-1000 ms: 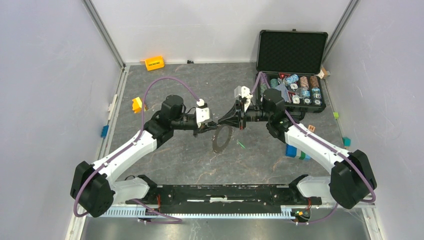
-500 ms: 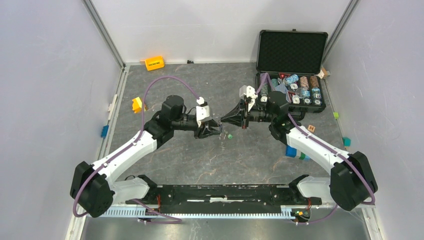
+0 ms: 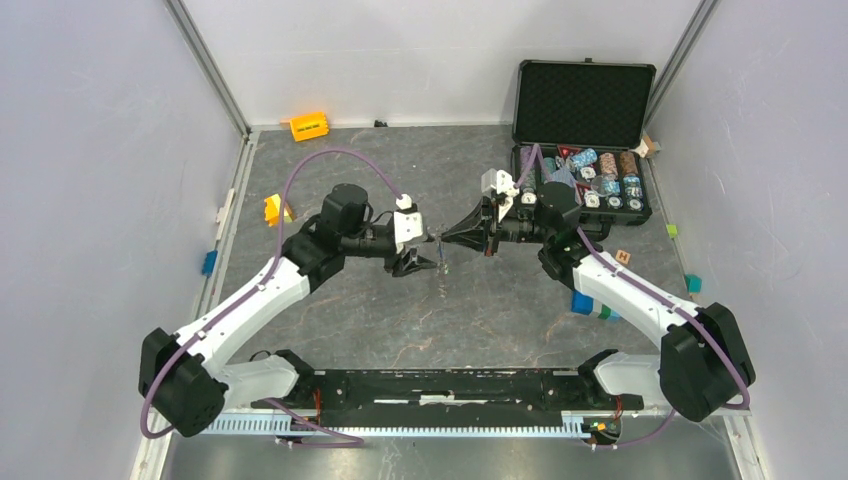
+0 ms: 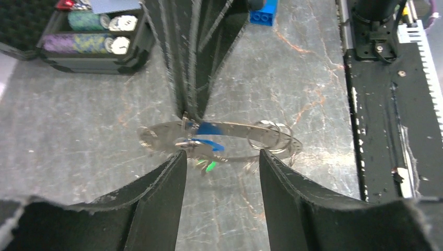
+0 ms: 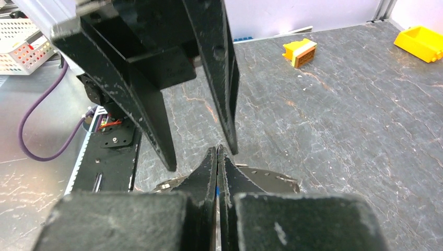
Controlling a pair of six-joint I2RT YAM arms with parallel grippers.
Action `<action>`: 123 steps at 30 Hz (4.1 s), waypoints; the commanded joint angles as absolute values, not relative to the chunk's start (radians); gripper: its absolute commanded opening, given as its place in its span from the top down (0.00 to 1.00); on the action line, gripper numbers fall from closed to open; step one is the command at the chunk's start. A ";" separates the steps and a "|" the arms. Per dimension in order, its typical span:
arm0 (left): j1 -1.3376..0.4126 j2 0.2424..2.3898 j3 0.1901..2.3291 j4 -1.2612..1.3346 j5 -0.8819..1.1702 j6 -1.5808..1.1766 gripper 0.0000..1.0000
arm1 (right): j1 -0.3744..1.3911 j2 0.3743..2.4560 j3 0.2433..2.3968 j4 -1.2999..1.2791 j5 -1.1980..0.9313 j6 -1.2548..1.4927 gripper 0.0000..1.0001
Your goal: Put the keys on the keyring
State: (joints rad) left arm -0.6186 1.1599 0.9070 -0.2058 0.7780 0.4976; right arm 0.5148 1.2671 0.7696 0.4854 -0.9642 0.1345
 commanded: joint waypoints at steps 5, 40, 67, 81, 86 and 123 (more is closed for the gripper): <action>-0.621 1.133 1.086 -0.431 0.721 0.713 0.35 | 0.512 1.265 0.751 0.597 -1.044 0.165 1.00; -0.623 1.251 1.158 -0.406 0.887 0.657 0.87 | 0.514 1.274 0.741 0.648 -1.066 0.194 1.00; -0.703 1.230 1.271 -0.604 0.651 0.639 0.98 | 0.541 1.279 0.796 0.370 -0.977 -0.060 0.98; -0.730 1.249 1.267 -0.604 0.626 0.638 0.98 | 0.555 1.281 0.833 0.322 -0.985 -0.088 0.83; -0.736 1.255 1.267 -0.604 0.617 0.637 0.98 | 0.567 1.283 0.849 0.285 -0.982 -0.118 0.79; -0.666 1.162 1.051 -0.414 0.696 0.715 0.45 | 0.557 1.235 0.857 0.291 -1.034 -0.105 1.00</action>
